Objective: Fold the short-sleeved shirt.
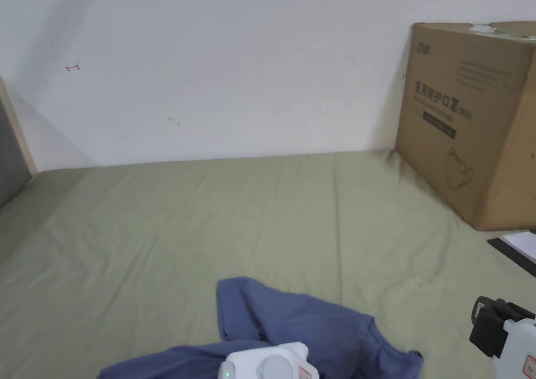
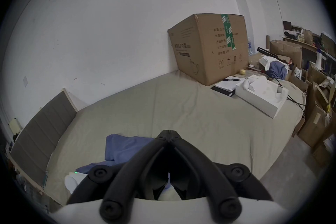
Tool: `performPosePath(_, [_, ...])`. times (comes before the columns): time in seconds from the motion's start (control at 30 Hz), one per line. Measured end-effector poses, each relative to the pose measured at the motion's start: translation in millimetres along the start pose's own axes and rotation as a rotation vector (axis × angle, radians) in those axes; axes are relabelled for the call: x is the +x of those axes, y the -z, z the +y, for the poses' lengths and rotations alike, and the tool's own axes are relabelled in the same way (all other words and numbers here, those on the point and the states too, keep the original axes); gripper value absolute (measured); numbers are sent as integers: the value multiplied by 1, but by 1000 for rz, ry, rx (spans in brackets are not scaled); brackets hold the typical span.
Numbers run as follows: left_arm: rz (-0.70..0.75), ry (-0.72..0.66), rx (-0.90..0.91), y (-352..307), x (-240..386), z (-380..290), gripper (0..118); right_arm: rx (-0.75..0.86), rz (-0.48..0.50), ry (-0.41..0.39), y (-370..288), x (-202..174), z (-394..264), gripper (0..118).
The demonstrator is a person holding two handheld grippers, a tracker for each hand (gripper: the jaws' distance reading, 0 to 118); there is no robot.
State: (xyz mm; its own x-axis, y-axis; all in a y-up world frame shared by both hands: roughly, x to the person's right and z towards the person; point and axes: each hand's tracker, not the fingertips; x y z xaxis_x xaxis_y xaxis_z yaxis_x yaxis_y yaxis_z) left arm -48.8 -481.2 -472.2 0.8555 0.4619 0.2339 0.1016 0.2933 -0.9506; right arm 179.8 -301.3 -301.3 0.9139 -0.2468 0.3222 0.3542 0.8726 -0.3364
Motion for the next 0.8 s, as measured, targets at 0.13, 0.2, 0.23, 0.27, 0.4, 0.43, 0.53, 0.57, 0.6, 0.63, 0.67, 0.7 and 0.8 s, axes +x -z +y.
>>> performPosePath(0.13, [-44,25,-10,-20,4,7,83,-21,8,34,5,0,-4,0])
performPosePath(0.2, [-42,71,36,-39,9,1,113,-34,25,10,8,-8,-6,0])
performPosePath(0.23, [-42,92,64,-49,9,-2,114,-39,31,-13,9,-12,-8,0])
performPosePath(0.27, [-43,109,94,-63,7,-5,114,-44,39,-36,10,-18,-10,0])
performPosePath(0.4, [7,35,169,-107,-27,-16,102,-86,99,-81,19,-40,-20,0])
performPosePath(0.43, [31,5,199,-118,-39,-21,73,-98,110,-96,21,-45,-23,0])
performPosePath(0.53, [173,-93,304,-143,-81,-43,23,-131,136,-164,28,-65,-35,0])
performPosePath(0.57, [236,-118,300,-146,-96,-50,0,-147,147,-188,32,-72,-38,0])
performPosePath(0.6, [296,-124,294,-151,-112,-57,0,-161,153,-205,36,-79,-41,0])
performPosePath(0.63, [322,-133,291,-155,-124,-62,0,-168,161,-217,39,-84,-44,0])
performPosePath(0.67, [330,-173,314,-161,-138,-67,0,-178,172,-231,43,-90,-47,0])
performPosePath(0.7, [333,-219,327,-168,-151,-71,0,-188,180,-242,47,-96,-49,0])
performPosePath(0.8, [343,-291,356,-187,-183,-68,0,-206,199,-259,57,-111,-57,0])
